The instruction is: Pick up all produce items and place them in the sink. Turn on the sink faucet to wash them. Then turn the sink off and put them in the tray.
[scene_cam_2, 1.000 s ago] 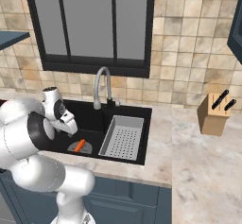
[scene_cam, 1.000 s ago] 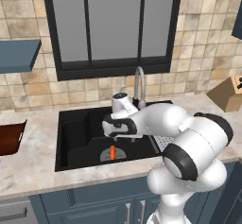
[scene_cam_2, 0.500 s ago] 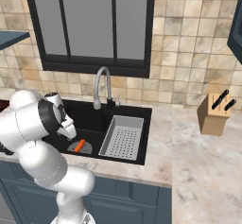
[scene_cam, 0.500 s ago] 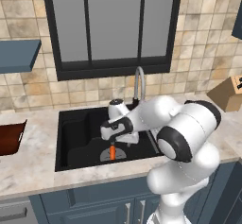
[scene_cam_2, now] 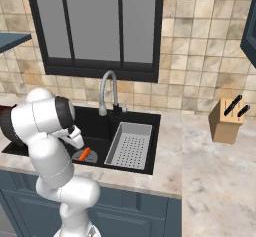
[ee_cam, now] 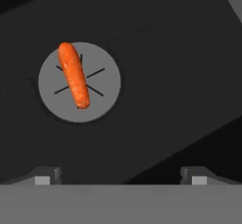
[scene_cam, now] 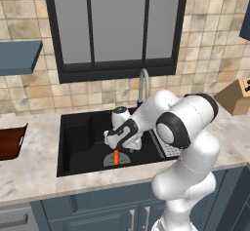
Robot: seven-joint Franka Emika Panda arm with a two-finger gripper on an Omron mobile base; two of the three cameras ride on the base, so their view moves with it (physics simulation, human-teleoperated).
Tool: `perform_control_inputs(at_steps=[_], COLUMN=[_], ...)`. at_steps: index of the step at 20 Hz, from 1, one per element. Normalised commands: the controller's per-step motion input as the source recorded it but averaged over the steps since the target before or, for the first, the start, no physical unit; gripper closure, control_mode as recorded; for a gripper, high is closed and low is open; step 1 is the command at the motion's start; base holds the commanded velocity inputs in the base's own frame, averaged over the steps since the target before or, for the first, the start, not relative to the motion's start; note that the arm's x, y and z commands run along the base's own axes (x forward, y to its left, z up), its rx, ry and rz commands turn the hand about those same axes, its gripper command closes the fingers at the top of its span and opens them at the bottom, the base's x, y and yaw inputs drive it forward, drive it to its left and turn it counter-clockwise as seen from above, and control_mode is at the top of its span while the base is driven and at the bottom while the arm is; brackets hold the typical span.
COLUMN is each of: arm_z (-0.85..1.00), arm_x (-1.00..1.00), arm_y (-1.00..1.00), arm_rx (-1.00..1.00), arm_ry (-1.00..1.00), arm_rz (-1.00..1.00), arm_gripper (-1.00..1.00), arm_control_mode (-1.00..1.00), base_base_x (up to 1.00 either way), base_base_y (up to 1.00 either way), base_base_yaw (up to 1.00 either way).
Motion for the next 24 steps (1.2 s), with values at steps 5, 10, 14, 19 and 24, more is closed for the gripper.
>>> perform_control_inputs(at_steps=[5,10,14,19,24], arm_z=[-0.3,-0.33,-0.34,-0.32,-0.36], arm_x=[0.33,0.25,0.3,0.27,0.29], arm_y=[0.02,0.01,0.05,0.08,0.04], arm_rx=[0.0,0.0,0.0,0.0,0.0], arm_ry=[-0.05,0.0,0.0,0.0,0.0], arm_rz=[0.0,0.0,0.0,0.0,0.01], arm_gripper=[-1.0,-1.0,-1.0,-1.0,-1.0], arm_control_mode=[-1.0,-1.0,-1.0,-1.0,-1.0], base_base_x=[0.0,0.0,0.0,0.0,0.0], base_base_y=[0.0,0.0,0.0,0.0,0.0], base_base_yaw=[0.0,0.0,0.0,0.0,0.0])
